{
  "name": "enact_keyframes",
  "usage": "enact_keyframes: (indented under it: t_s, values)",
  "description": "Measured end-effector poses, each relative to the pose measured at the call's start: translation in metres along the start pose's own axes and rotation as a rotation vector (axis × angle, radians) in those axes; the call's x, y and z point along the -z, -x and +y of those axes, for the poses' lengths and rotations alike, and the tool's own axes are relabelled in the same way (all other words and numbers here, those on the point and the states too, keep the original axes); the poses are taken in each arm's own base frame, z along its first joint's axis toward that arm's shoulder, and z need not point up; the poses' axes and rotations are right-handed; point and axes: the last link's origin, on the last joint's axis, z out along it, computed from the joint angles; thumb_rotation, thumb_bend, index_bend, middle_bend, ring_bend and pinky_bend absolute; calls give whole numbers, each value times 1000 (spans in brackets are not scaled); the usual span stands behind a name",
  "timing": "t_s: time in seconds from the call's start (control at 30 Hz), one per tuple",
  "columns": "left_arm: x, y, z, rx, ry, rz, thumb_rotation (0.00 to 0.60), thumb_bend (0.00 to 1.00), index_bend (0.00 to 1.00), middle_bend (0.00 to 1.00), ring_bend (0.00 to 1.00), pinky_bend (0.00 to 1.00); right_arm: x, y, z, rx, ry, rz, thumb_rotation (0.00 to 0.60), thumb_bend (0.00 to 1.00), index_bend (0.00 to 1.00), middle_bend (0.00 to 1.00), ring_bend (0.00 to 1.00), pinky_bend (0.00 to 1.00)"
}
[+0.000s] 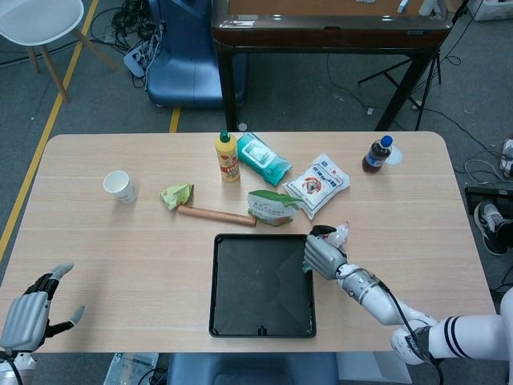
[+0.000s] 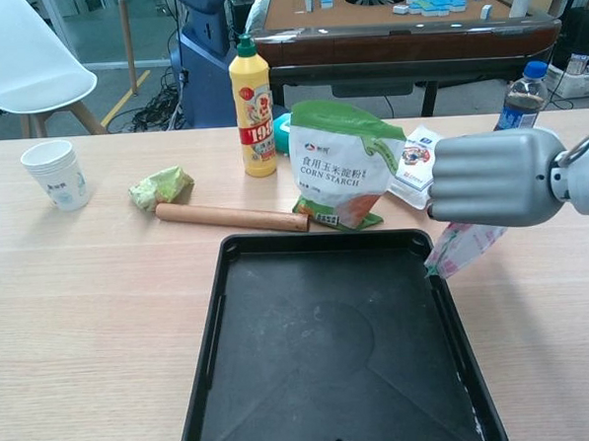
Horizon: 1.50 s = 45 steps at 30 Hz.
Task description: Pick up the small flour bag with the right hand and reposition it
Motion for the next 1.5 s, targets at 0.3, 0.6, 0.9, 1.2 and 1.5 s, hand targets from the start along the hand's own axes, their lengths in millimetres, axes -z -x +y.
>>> enact_keyframes:
  t_s: [0.3, 0.6, 0.9, 1.2, 1.5]
  values:
    - [0, 2, 0, 2, 0, -7, 600, 237, 147, 176, 177, 268, 1, 7, -9, -5, -30, -30, 600, 582, 757, 640, 476, 558]
    - [0, 3, 0, 8, -1, -7, 600, 238, 147, 176, 177, 268, 3, 12, -14, 5, -49, -49, 600, 578, 761, 642, 476, 558]
    - [1, 2, -2, 14, -7, 2, 600, 237, 147, 176, 177, 268, 4, 19, -21, 3, -69, -79, 600, 571, 769, 647, 476, 558]
    - [1, 1, -2, 15, -7, 7, 600, 238, 147, 176, 176, 268, 7, 11, 2, -51, 2, -48, 600, 566, 769, 647, 476, 558]
    - [1, 2, -2, 15, -6, 0, 600, 238, 147, 176, 172, 268, 1, 8, -5, -42, -27, -52, 600, 562, 769, 647, 476, 558]
